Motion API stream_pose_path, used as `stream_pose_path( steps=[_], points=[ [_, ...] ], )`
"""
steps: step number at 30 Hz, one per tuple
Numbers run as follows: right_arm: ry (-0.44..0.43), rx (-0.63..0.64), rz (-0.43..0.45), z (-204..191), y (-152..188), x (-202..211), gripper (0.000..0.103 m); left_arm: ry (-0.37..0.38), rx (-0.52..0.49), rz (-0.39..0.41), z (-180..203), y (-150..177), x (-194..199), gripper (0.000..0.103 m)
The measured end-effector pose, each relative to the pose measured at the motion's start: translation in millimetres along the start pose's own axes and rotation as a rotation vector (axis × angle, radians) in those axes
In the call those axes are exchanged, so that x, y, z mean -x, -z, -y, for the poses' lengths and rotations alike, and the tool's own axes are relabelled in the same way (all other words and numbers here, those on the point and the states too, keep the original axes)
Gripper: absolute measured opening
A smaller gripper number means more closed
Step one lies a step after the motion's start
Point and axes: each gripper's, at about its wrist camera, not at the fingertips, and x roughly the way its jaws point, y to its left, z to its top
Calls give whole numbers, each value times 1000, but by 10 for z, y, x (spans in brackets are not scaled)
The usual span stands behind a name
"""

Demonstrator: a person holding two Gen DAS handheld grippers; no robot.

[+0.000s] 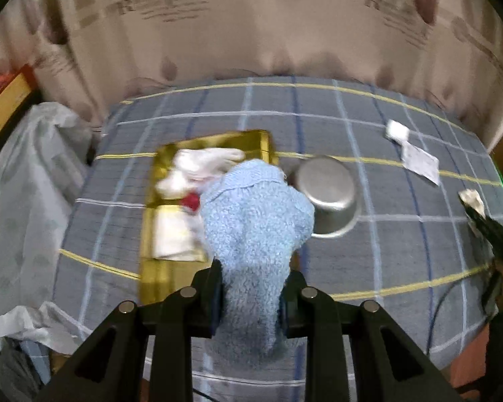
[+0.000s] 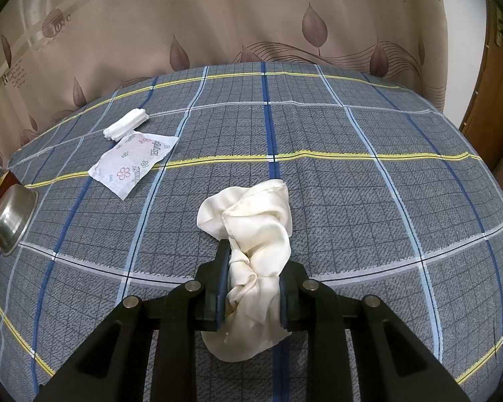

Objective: Organize soft objects
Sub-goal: 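Carry the light-blue towel into the gold tray and open the left tool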

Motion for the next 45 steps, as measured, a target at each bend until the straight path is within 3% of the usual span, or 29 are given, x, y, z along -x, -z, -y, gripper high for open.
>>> stream_pose_path(
  steps=[11, 14, 29, 32, 34, 39, 45],
  points=[
    [0, 0, 0, -1, -1, 0, 23, -87, 127, 17, -692, -230, -133, 25],
    [0, 0, 0, -4, -2, 0, 23, -65, 160, -1, -791, -227, -270, 25],
    [1, 1, 0, -5, -3, -6, 23, -28, 238, -83, -922, -223, -860, 29],
    [-2, 2, -1, -8, -3, -6, 26, -23, 241, -90, -940, -211, -906, 32],
    [-16, 20, -4, -34, 1, -10, 36, -3, 226, -93, -942, -207, -922, 34],
    [39, 77, -8, -131, 12, -18, 37, 9, 210, -125, -933, -191, -938, 46],
    [31, 71, -9, -125, 13, -15, 37, 24, 212, -147, -948, -158, -868, 48]
  ],
)
